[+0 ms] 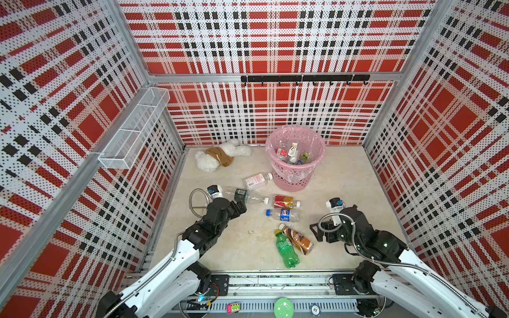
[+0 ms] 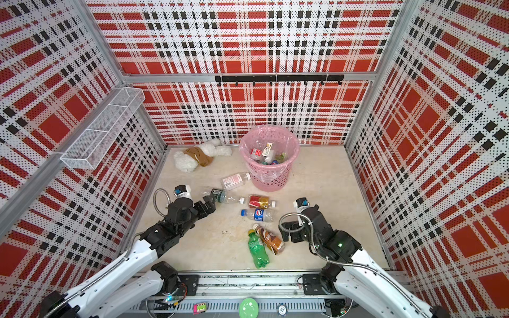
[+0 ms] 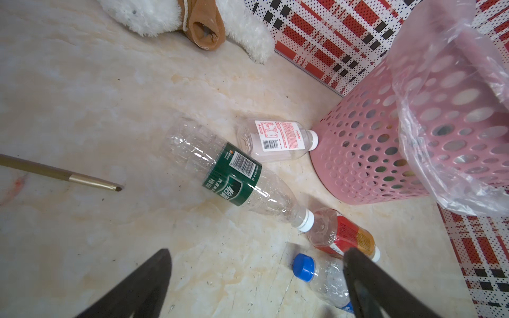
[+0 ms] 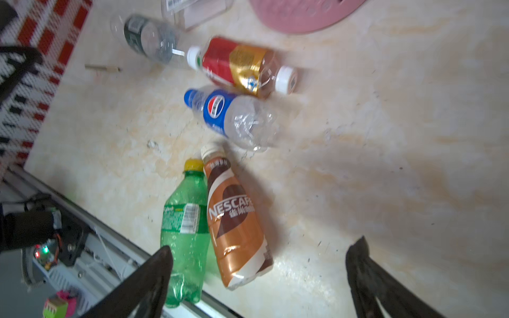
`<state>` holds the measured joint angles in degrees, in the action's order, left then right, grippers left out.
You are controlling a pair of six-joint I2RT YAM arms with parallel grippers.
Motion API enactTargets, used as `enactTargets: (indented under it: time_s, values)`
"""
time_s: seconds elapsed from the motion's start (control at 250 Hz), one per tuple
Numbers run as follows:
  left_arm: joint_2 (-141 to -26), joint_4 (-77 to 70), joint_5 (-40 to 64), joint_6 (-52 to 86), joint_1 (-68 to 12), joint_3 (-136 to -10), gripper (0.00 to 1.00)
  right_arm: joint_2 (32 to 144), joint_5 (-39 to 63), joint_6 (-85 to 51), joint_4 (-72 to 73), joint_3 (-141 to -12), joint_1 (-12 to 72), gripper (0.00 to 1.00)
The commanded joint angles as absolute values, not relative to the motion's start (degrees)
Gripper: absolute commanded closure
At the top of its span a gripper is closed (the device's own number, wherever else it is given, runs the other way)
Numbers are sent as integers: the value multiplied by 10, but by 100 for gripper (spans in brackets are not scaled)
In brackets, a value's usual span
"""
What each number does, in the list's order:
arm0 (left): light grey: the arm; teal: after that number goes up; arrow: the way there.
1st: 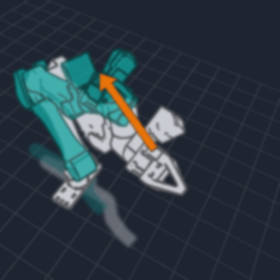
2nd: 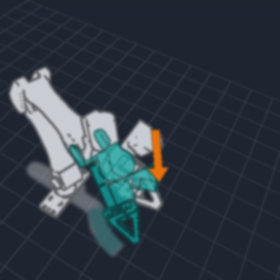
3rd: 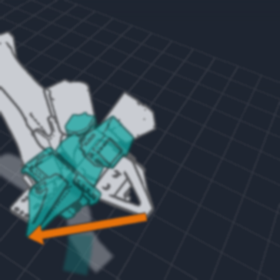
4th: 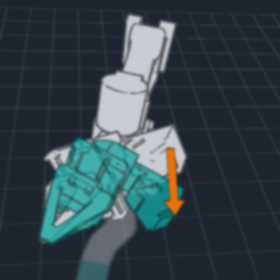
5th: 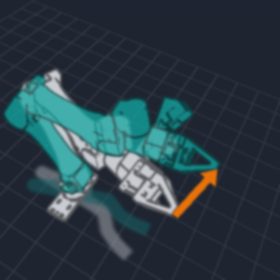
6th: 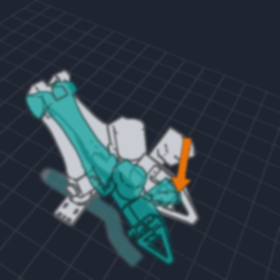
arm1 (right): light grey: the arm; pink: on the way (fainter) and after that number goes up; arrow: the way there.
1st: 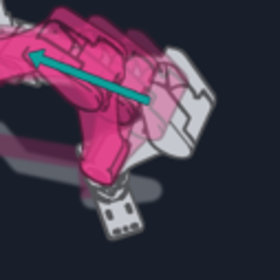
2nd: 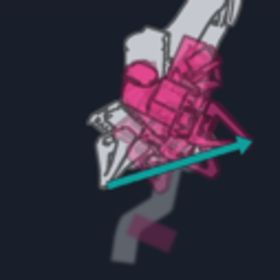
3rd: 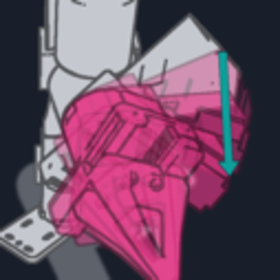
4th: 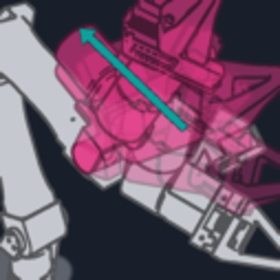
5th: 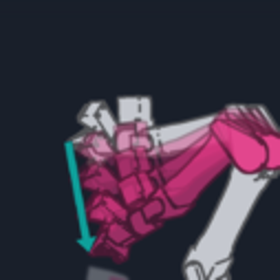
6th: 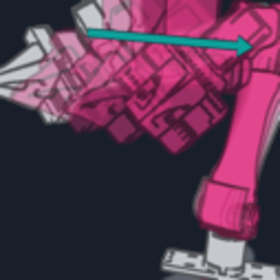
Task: Throw the plastic bottles in the bin
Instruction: Pick up the plastic bottle from the bottom-center of the table.
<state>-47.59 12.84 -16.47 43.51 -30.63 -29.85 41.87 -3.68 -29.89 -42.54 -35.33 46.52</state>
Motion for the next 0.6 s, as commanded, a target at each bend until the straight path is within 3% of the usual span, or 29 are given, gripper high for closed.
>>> enactTargets:
  time_s: [0.0,0.16,0.3,0.596]
  values:
    - [-464,111,-162,446,-306,-289,1,464,-87,-314,-405,-361,530,0]
    - [-446,117,-163,449,-305,-280,1,537,-103,-311,-379,-368,593,0]
    - [-436,119,-156,455,-296,-273,1,577,-102,-318,-340,-362,599,0]
    - [-417,132,-154,458,-288,-266,1,662,-103,-332,-249,-340,599,12]
